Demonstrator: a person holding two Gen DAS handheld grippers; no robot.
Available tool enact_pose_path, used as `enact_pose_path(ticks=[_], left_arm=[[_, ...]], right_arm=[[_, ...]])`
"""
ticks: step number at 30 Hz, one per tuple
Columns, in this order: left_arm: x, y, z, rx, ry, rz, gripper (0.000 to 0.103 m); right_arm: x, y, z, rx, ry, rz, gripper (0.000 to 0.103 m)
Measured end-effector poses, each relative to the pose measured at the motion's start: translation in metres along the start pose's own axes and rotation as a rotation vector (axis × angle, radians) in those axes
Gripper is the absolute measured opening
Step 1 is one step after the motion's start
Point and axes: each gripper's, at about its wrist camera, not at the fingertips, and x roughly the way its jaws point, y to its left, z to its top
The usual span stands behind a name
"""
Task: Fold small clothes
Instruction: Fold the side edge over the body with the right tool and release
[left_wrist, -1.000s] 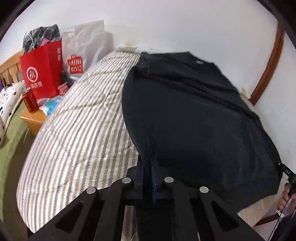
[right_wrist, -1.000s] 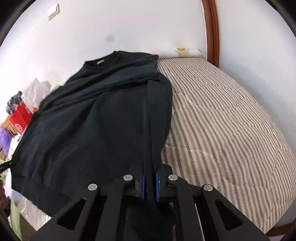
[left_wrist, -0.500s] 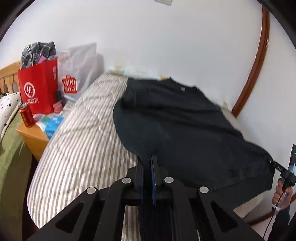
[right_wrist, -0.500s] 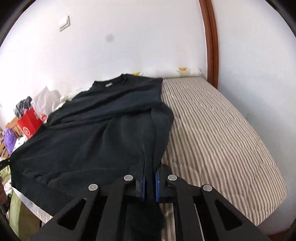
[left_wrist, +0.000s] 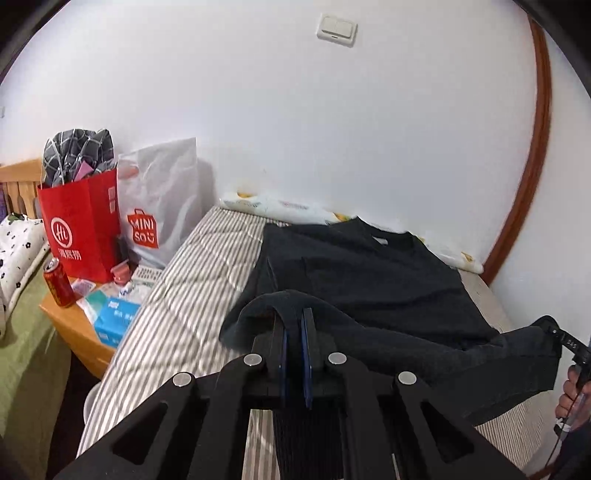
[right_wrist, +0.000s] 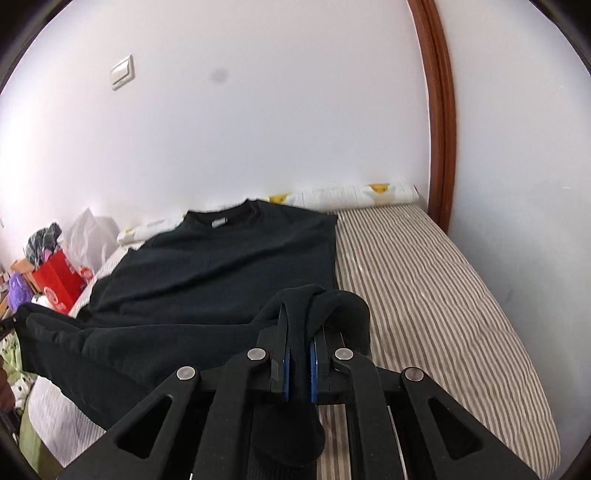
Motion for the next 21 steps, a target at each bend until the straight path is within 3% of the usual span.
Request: enact_pose_path(ticks=[9, 21], left_arm=[[0.056, -0.012, 0.034, 0.006, 0.015, 0.053, 0.007], [0.127, -0.021, 0.051, 0.04, 0.088, 0.113, 0.007]], right_arm=[[0.048, 0.002, 0.044, 0.022, -0.009, -0.002, 0.007], [0.12, -0.005, 0.06, 0.065, 0.052, -0.013, 0.007]])
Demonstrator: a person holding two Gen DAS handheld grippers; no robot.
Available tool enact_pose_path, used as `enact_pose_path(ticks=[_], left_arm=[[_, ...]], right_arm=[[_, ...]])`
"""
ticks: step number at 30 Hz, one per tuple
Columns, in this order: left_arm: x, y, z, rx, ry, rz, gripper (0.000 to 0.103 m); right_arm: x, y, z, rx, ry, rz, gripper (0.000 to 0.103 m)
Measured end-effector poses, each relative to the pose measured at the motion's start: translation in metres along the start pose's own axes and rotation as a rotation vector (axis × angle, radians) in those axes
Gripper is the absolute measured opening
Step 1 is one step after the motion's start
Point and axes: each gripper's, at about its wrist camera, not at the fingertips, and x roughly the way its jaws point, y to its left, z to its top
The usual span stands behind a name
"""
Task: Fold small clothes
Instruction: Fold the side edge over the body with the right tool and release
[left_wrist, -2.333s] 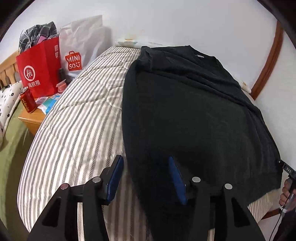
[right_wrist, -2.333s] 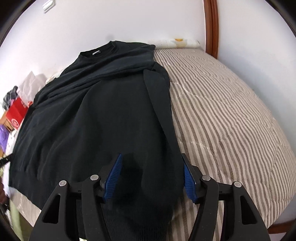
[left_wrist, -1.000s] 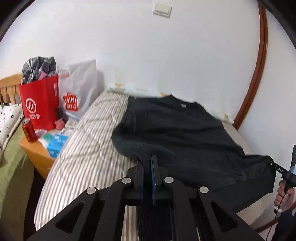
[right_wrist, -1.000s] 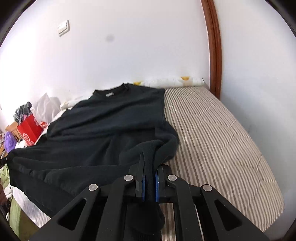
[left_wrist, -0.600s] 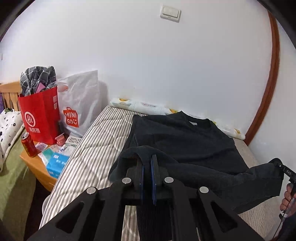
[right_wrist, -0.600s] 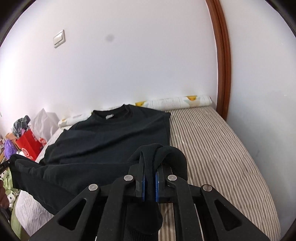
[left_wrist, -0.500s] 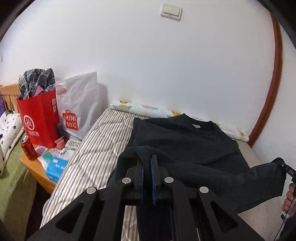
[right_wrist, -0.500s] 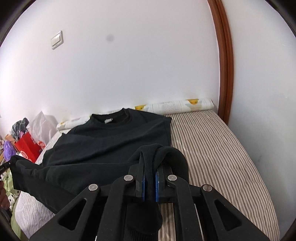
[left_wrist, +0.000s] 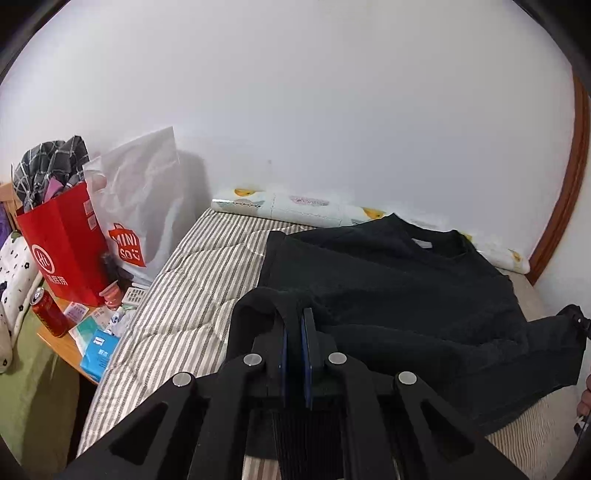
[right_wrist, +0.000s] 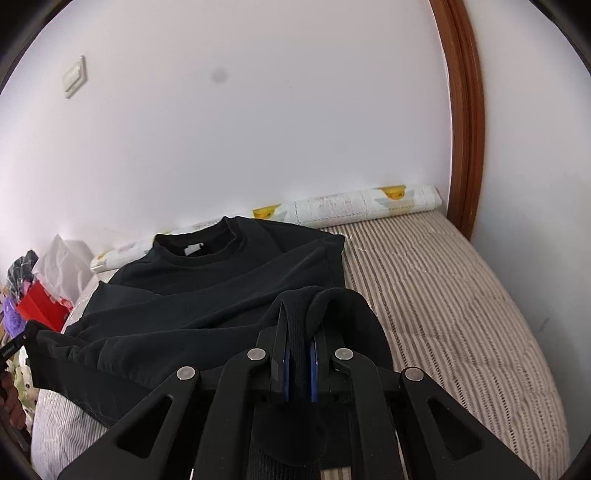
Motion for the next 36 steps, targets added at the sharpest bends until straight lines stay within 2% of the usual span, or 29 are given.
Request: enact_pose_path(ticks=[8, 15, 16, 18, 19, 20, 22, 23, 24, 25, 29, 33, 36], left_arm=[[0.046, -0.001, 0.002, 0.006, 0.059, 0.033, 0.007], [0.062, -0.001, -0.005, 0.018, 0.099, 0.047, 0.01], [0.062, 0.0, -0.005, 0.017, 0.109, 0.041, 0.01], [0.06, 0.0, -0.005, 0.019, 0.13, 0.029, 0.013], [0.059, 0.0, -0.005, 0.021, 0.135, 0.025, 0.017], [0.056, -0.001, -0.007, 0.024, 0.143, 0.012, 0.02], [0.048, 0.0, -0.011, 0.028, 0.15, -0.012, 0.035], [0.042, 0.001, -0.014, 0.029, 0.149, -0.031, 0.041], [0.037, 0.003, -0.017, 0.029, 0.145, -0.049, 0.055], [0.031, 0.006, -0.02, 0.033, 0.141, -0.072, 0.058], [0.013, 0.02, -0.038, 0.033, 0.161, -0.084, 0.058], [0.0, 0.04, -0.062, -0.018, 0.203, -0.11, 0.058], [-0.001, 0.051, -0.077, -0.039, 0.242, -0.107, 0.058]], right_arm=[[0.057, -0.002, 0.003, 0.02, 0.044, -0.03, 0.007], [0.096, -0.008, -0.004, 0.05, 0.119, -0.054, 0.008], [0.097, -0.01, -0.005, 0.062, 0.129, -0.05, 0.011], [0.094, -0.012, -0.007, 0.068, 0.15, -0.049, 0.017], [0.09, -0.012, -0.007, 0.065, 0.16, -0.049, 0.027], [0.082, -0.012, -0.009, 0.058, 0.168, -0.044, 0.033], [0.062, -0.011, -0.013, 0.038, 0.154, -0.028, 0.046], [0.047, -0.01, -0.016, 0.021, 0.136, -0.032, 0.047], [0.037, -0.01, -0.019, 0.009, 0.125, -0.039, 0.05], [0.027, -0.01, -0.023, -0.001, 0.116, -0.048, 0.052], [-0.003, -0.028, -0.048, 0.035, 0.103, -0.073, 0.056], [-0.001, -0.045, -0.072, 0.094, 0.152, -0.079, 0.056], [0.0, -0.054, -0.077, 0.126, 0.143, -0.094, 0.056]])
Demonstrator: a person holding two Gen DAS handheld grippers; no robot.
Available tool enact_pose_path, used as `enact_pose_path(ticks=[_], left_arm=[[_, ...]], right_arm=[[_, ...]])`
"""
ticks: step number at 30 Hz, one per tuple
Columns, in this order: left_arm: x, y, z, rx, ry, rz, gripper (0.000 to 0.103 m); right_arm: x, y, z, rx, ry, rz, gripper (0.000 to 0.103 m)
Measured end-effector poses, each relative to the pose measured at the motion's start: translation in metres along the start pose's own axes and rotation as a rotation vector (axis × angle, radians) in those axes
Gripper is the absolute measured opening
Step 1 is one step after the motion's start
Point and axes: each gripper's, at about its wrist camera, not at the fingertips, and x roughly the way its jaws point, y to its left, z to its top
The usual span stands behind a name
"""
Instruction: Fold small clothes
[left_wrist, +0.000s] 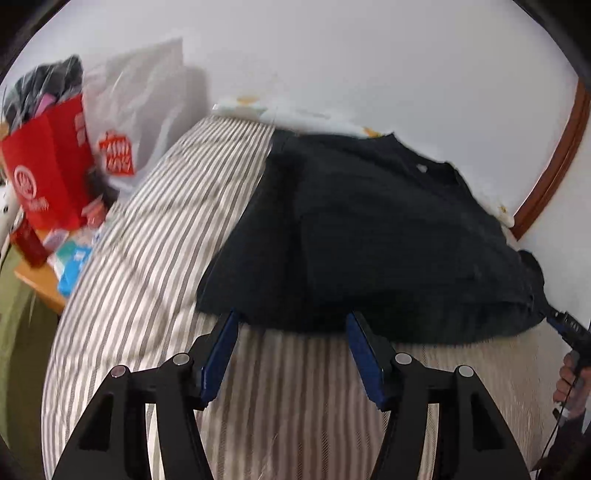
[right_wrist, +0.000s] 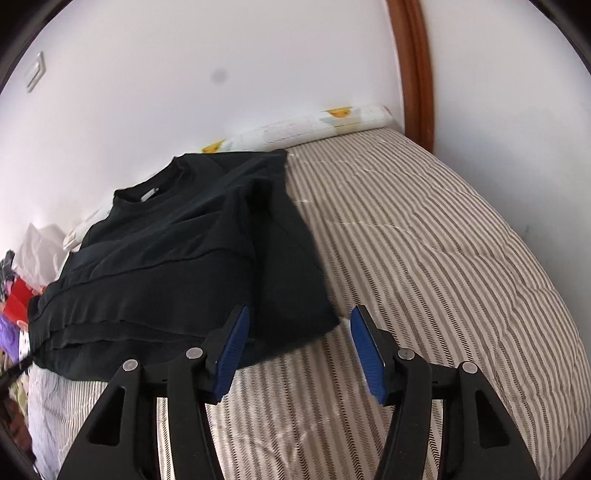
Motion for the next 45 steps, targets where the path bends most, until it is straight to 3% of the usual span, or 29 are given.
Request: enact_pose_path(ticks=[12, 17, 18, 20, 22, 24, 32, 45], left_arm=[[0.025, 0.023, 0.003, -0.118, 0.006, -0.039, 0.058], [0.031, 0.018, 0.007, -0.115, -0.012, -0.01, 0.058], [0.031, 0.017, 0.007, -0.115, -0.015, 0.0, 0.055], [0.032, 0.015, 0.008, -0.117, -0.014, 0.013, 0.039], [0.032, 0.015, 0.008, -0.128, -0.013, 0.008, 0.015], [0.029, 0.015, 0.008, -0.121, -0.024, 0.009, 0.011], [0.001, 0.015, 0.0, -0.121, -0.05, -0.002, 0.01], [-0.05, 0.006, -0.062, -0.005, -0.045, 0.013, 0.01]], right_arm=[[0.029, -0.016, 0.015, 0.127, 0.023, 0.036, 0.056], [0.046, -0.008, 0.021, 0.128, 0.038, 0.036, 0.055], [0.049, -0.007, 0.022, 0.133, 0.038, 0.038, 0.053], [0.053, -0.006, 0.023, 0.142, 0.042, 0.06, 0.043], [0.055, -0.004, 0.023, 0.133, 0.05, 0.097, 0.019], [0.051, 0.002, 0.024, 0.099, 0.048, 0.095, 0.014], [0.017, 0.004, 0.017, 0.077, 0.038, 0.132, 0.011], [-0.038, -0.001, -0.029, -0.001, 0.031, 0.103, 0.011]])
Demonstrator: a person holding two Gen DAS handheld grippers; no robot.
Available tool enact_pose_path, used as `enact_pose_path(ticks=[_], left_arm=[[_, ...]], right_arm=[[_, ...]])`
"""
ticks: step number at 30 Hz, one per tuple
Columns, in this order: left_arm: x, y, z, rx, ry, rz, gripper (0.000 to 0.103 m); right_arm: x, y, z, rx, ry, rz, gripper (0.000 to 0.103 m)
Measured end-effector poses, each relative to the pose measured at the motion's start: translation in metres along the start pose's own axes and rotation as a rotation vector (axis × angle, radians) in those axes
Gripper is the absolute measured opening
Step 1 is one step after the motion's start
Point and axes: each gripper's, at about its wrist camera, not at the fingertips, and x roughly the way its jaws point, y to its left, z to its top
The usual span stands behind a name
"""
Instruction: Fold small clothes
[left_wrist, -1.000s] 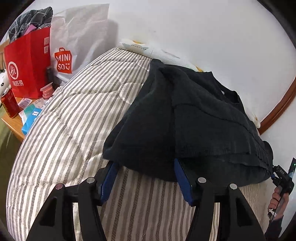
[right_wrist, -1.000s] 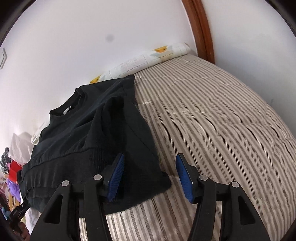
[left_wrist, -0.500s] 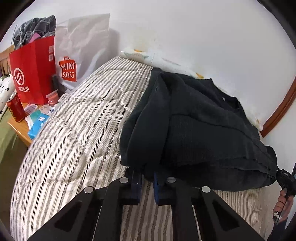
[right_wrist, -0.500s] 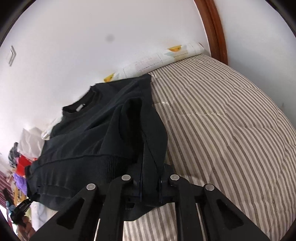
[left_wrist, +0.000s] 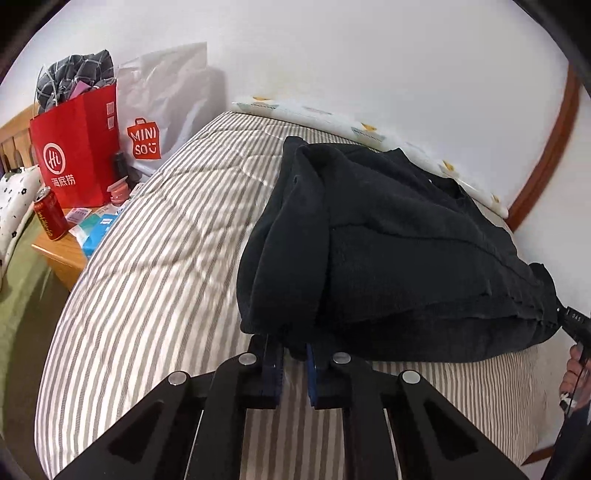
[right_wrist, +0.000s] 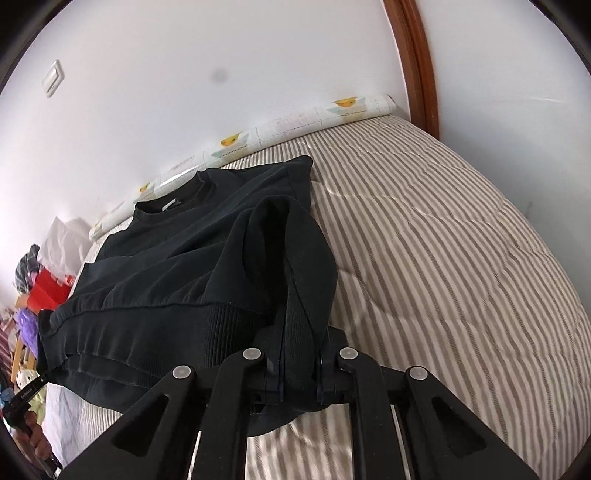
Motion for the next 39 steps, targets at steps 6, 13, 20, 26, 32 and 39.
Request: enact_pose_path(ticks=[6, 13, 20, 26, 32, 39], left_arm=[[-0.015, -0.009, -0.023, 0.025, 0.01, -0.024, 0.01], [-0.021, -0.013, -0.028, 0.059, 0.016, -0.015, 0.013], [-0.049, -0.011, -0.028, 0.068, -0.046, -0.024, 0.019], [-0.065, -0.017, -0.029, 0.094, -0.101, -0.085, 0.047], [-0.04, -0.034, -0.018, 0.106, -0.064, -0.123, 0.046], [0.005, -0.04, -0.001, 0.055, 0.021, -0.154, 0.044]], right_arm=[[-0.025, -0.017, -0.022, -0.002, -0.006, -0.018, 0.011], [-0.045, -0.012, -0.029, -0.048, -0.036, -0.101, 0.014], [-0.091, 0.016, -0.028, -0.13, -0.131, -0.09, 0.031], [-0.065, 0.031, -0.039, -0.171, -0.063, -0.073, 0.034], [-0.034, 0.022, -0.045, -0.103, 0.0, -0.047, 0.034], [-0.027, 0.029, -0.043, -0.126, -0.036, -0.075, 0.015]])
